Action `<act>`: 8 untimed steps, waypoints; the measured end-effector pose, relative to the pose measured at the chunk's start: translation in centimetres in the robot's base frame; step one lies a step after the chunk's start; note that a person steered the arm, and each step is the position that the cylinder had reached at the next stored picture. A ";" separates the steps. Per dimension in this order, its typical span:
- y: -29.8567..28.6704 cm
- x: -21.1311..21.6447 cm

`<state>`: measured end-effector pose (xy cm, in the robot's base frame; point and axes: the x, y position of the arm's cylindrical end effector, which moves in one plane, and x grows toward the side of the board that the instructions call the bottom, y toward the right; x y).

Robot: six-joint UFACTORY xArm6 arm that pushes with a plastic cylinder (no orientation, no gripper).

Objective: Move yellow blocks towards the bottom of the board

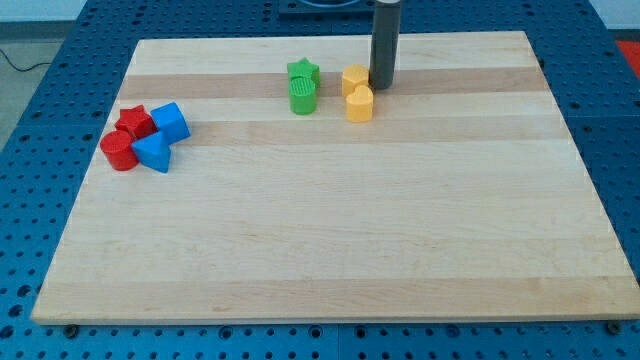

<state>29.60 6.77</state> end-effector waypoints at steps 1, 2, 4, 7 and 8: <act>0.5 -3.1; -0.8 -5.1; -3.2 -0.4; -3.7 4.3; -6.2 4.3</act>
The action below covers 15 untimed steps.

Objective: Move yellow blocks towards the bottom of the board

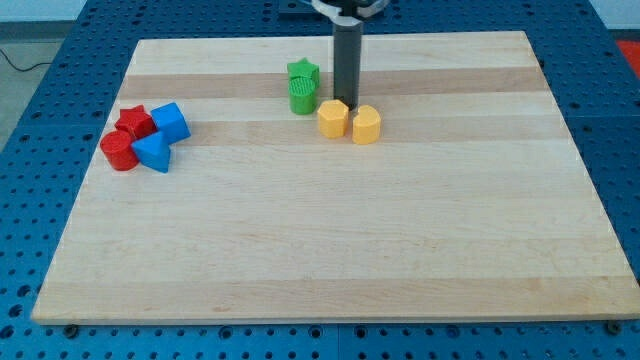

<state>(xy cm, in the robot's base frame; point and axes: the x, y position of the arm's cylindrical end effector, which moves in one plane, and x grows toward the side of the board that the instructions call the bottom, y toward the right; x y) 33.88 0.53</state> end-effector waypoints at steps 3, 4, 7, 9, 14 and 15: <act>-5.0 6.7; -3.5 3.0; 6.5 1.7; 2.8 5.9; -2.6 9.8; -2.6 9.3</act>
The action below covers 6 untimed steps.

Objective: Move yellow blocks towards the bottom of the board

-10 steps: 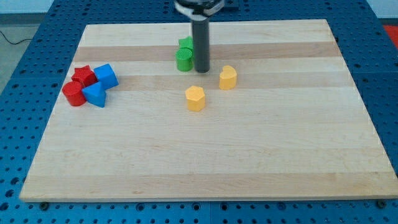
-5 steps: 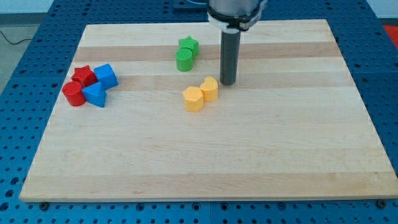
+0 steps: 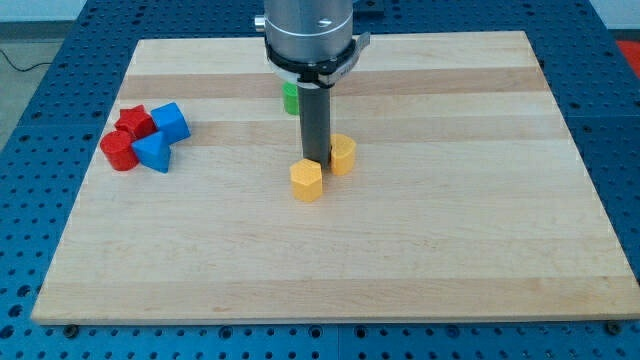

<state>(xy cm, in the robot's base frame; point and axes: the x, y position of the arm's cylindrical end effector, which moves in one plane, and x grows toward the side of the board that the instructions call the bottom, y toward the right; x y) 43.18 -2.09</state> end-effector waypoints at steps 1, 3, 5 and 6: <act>0.2 -3.2; 4.6 -4.7; 2.3 0.3; 2.0 2.2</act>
<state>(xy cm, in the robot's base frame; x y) 45.39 -0.08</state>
